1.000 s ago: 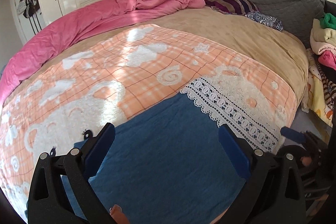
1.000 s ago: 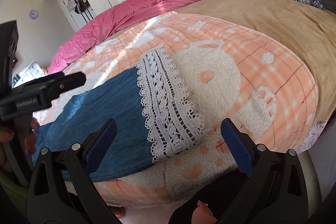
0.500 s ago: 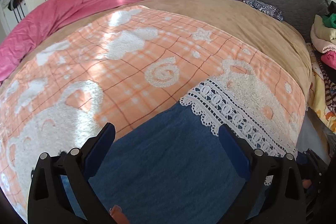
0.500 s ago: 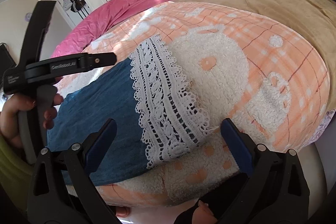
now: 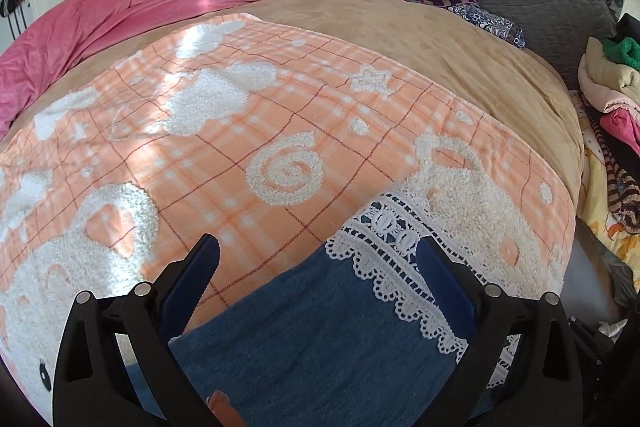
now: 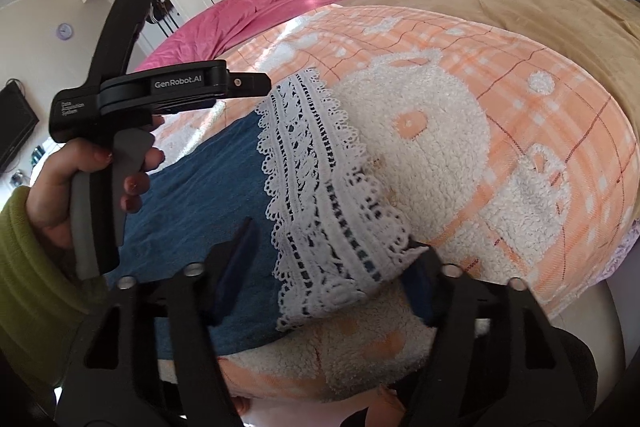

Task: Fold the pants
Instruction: 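Grasp the lace hem with the right tool while the left tool grasps the lace edge, then lift the lace hem with the right tool and fold it over toward the waistband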

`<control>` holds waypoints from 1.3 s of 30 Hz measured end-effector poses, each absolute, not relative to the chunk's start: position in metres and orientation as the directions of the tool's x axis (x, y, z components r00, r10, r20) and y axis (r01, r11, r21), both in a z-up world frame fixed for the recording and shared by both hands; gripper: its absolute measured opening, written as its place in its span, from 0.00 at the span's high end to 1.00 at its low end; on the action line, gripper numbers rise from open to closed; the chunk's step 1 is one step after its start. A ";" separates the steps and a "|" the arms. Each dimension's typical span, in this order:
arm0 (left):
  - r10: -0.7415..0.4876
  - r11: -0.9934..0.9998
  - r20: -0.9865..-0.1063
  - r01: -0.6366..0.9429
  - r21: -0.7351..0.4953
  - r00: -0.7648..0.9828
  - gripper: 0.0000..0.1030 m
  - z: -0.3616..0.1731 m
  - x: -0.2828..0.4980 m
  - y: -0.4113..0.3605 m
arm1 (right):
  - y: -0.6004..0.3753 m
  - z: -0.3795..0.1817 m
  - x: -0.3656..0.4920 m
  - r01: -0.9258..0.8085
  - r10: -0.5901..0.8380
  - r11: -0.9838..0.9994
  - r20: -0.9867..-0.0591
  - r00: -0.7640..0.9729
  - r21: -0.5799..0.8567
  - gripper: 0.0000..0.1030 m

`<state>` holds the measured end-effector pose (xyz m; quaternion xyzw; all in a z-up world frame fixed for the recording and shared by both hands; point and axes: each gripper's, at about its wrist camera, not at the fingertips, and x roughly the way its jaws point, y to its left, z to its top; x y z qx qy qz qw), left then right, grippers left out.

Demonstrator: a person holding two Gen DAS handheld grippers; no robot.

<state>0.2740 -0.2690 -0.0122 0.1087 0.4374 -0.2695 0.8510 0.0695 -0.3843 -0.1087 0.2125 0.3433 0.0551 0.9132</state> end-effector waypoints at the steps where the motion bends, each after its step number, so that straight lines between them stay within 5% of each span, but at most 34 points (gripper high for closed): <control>1: -0.372 0.828 -0.803 0.558 -0.061 0.465 0.05 -0.013 0.276 -0.269 | -0.386 -0.109 0.069 0.040 0.257 0.898 -0.597 0.760 0.438 0.52; 3: -0.399 0.820 -0.800 0.564 -0.094 0.448 0.05 -0.016 0.279 -0.269 | -0.386 -0.109 0.069 0.034 0.269 0.892 -0.589 0.762 0.450 0.58; 12: -0.518 0.758 -0.792 0.603 -0.250 0.322 0.08 -0.041 0.293 -0.277 | -0.388 -0.112 0.074 0.026 0.301 0.872 -0.578 0.758 0.489 0.53; 17: -0.503 0.715 -0.801 0.677 -0.175 0.324 0.25 -0.048 0.284 -0.294 | -0.389 -0.113 0.076 0.016 0.318 0.863 -0.568 0.759 0.505 0.64; 21: -0.509 0.695 -0.798 0.701 -0.160 0.323 0.49 -0.046 0.277 -0.298 | -0.388 -0.113 0.078 0.004 0.335 0.857 -0.563 0.756 0.515 0.78; 25: -0.516 0.674 -0.784 0.728 -0.123 0.346 0.70 -0.041 0.270 -0.297 | -0.386 -0.112 0.079 -0.010 0.344 0.857 -0.557 0.756 0.516 0.81; 31: -0.538 0.673 -0.749 0.732 -0.106 0.386 0.78 -0.029 0.262 -0.287 | -0.381 -0.107 0.079 -0.076 0.391 0.843 -0.509 0.767 0.533 0.86; 39: -0.659 0.680 -0.615 0.693 -0.240 0.433 0.80 0.009 0.248 -0.219 | -0.342 -0.074 0.061 -0.242 0.414 0.881 -0.418 0.808 0.406 0.87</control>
